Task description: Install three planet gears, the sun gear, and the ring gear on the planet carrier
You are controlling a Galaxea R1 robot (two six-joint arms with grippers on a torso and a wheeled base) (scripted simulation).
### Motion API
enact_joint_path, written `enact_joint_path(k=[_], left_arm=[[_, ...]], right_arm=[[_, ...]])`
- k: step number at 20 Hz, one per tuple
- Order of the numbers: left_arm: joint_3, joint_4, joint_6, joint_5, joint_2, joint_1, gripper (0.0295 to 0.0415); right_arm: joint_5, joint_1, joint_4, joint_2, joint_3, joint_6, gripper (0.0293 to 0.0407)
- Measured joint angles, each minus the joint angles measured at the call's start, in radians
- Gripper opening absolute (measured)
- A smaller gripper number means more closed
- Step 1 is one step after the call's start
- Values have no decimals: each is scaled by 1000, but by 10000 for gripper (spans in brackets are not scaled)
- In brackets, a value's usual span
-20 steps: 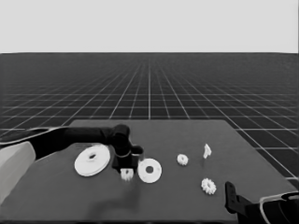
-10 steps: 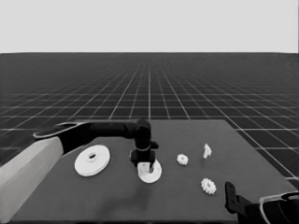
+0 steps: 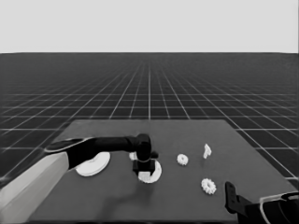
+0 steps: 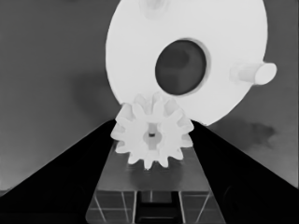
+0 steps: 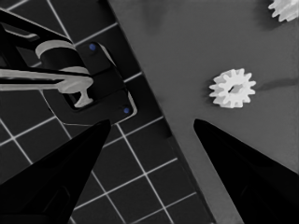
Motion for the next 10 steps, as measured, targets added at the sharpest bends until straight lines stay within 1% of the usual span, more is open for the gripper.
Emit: enact_joint_path(k=[4,5,6,7,8,10], left_arm=[[-5,6,3,-2,1,6,312],[-5,6,3,-2,1,6,344],[-5,6,3,-2,1,6,372],[-5,6,3,-2,1,6,381],[-5,7,4,-3,1,6,383],[-6,7,4,-3,1,6,385]], right_arm=[[0,0,0,0,0,0,385],[0,0,0,0,0,0,385],[0,0,0,0,0,0,385],[0,0,0,0,0,0,385],[0,0,0,0,0,0,385],[0,0,0,0,0,0,385]])
